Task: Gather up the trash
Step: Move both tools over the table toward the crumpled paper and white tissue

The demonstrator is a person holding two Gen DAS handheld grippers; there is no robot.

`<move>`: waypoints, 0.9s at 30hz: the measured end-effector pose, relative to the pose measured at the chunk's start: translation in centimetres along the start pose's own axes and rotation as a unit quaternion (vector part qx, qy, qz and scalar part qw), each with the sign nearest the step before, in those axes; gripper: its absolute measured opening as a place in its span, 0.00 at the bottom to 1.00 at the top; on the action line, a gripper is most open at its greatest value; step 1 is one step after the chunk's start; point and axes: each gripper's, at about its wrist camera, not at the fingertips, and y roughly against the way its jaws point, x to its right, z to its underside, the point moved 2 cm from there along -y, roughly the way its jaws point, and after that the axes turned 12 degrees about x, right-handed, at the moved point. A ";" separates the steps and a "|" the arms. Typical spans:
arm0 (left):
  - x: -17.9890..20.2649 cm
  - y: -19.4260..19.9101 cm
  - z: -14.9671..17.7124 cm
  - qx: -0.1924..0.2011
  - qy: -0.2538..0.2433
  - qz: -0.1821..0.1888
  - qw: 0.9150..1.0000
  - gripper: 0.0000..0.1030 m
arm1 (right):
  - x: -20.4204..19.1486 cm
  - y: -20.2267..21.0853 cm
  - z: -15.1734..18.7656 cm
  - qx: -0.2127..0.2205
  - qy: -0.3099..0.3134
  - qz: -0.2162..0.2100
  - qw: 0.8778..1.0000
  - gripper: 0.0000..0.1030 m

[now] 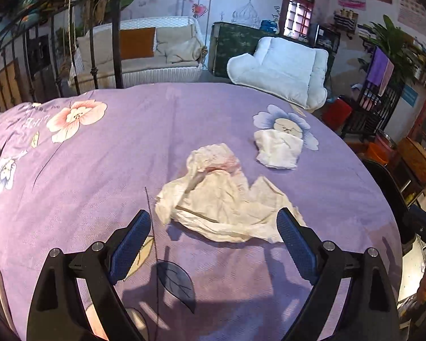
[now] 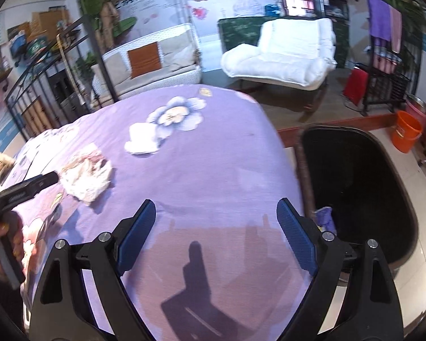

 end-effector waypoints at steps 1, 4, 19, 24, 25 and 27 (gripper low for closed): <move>-0.6 -0.7 -0.1 -0.006 0.007 0.001 1.000 0.87 | -0.5 -0.1 -0.1 -0.001 0.004 -0.004 1.000 0.84; -1.4 -2.1 -0.4 -0.019 0.009 0.008 1.000 0.81 | -1.8 -0.4 -0.1 -0.004 0.015 -0.013 1.000 0.84; -2.0 -4.1 0.8 -0.044 0.037 0.038 0.998 0.32 | -6.6 -5.9 -1.1 -0.056 0.036 -0.061 0.996 0.84; -2.2 -1.7 0.7 -0.016 0.048 0.031 0.998 0.31 | -8.4 -9.5 -2.4 -0.079 0.040 -0.080 0.993 0.84; -2.3 -1.2 0.6 -0.011 0.053 0.030 0.998 0.31 | -8.7 -10.3 -2.8 -0.082 0.045 -0.083 0.992 0.84; -2.6 -0.3 0.6 -0.002 0.067 0.029 0.997 0.31 | -9.4 -12.0 -3.4 -0.089 0.050 -0.088 0.991 0.84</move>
